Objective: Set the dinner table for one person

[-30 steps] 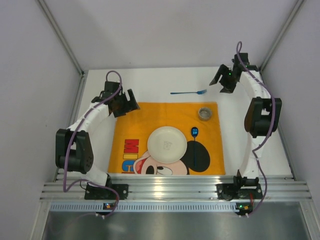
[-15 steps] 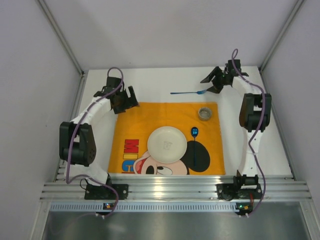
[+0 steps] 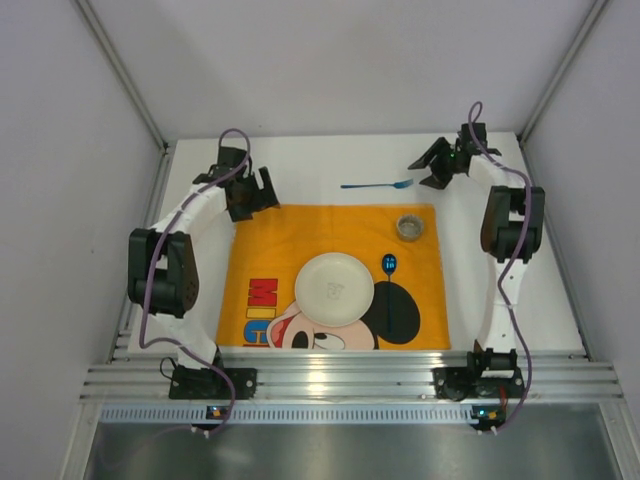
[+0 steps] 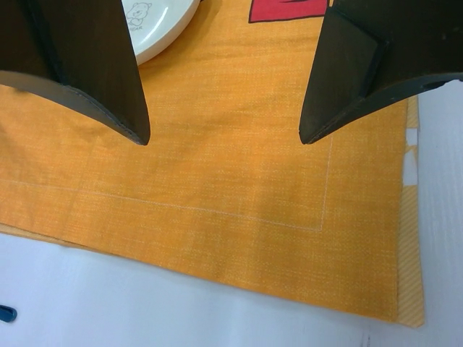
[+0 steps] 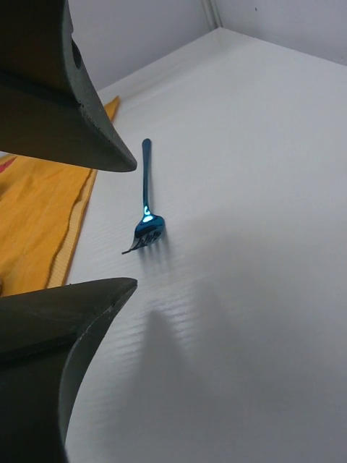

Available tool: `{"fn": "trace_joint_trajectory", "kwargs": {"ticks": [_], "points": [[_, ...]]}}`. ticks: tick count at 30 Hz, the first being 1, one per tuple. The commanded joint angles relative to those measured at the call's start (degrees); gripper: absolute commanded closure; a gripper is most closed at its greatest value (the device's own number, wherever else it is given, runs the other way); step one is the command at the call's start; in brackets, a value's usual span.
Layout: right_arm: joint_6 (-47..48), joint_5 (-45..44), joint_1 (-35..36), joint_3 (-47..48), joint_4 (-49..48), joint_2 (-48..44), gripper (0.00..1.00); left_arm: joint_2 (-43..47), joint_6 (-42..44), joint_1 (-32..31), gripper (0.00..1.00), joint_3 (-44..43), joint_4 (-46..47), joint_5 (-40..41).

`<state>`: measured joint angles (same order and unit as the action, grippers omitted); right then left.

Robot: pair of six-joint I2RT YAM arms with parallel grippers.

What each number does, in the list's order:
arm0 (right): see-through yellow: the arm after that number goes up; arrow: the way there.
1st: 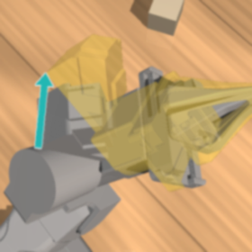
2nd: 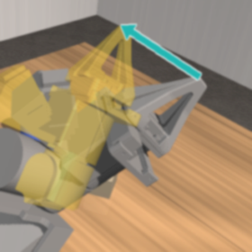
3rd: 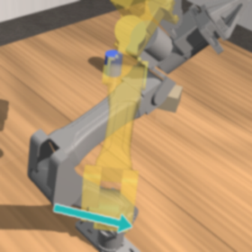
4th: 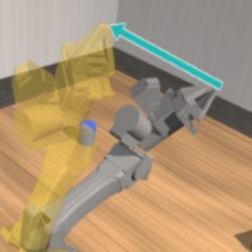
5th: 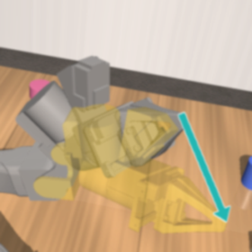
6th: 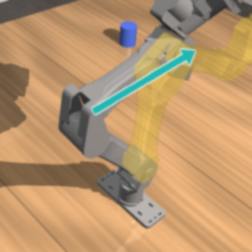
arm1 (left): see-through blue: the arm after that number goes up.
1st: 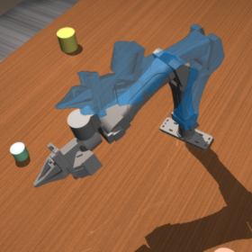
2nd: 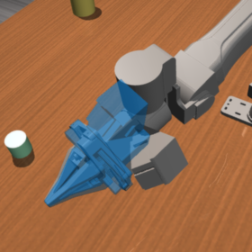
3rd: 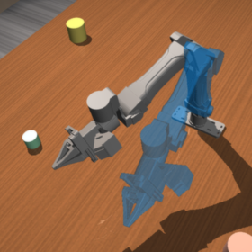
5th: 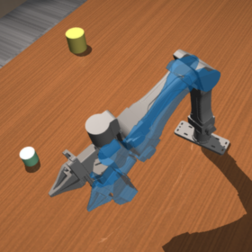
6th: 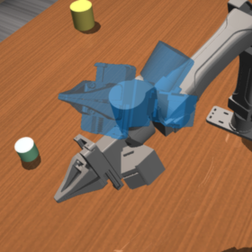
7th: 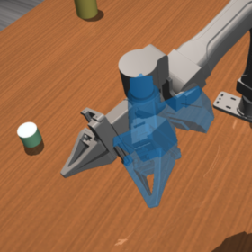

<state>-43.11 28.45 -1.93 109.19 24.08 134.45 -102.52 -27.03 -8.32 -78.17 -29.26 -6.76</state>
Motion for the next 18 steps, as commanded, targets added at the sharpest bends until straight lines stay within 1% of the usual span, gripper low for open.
{"fn": "trace_joint_trajectory", "kwargs": {"ticks": [1, 11, 12, 17, 18], "points": [[1.36, -0.94, 0.00, 1.56, 0.45, 1.34, 0.40, -0.92, 0.40, 0.23, 0.11, -3.21, -0.54, -0.27], [0.84, -1.99, 1.49, 4.45, 0.45, 5.38, 0.46, -2.16, 0.48, 0.32, 0.11, -4.36, -0.80, -0.18], [0.84, -1.99, 3.58, 4.72, 0.36, 5.82, 0.48, -2.24, 0.48, 0.32, 0.11, -4.36, -0.80, -0.09], [1.01, -2.52, 4.48, 5.25, 0.71, 6.43, 0.53, -2.07, 0.57, 0.41, 0.11, -4.36, -0.98, 0.35], [1.10, -2.61, 4.57, 5.33, 0.80, 6.61, 0.57, -1.98, 0.57, 0.41, 0.11, -4.44, -1.15, 0.26]]}}
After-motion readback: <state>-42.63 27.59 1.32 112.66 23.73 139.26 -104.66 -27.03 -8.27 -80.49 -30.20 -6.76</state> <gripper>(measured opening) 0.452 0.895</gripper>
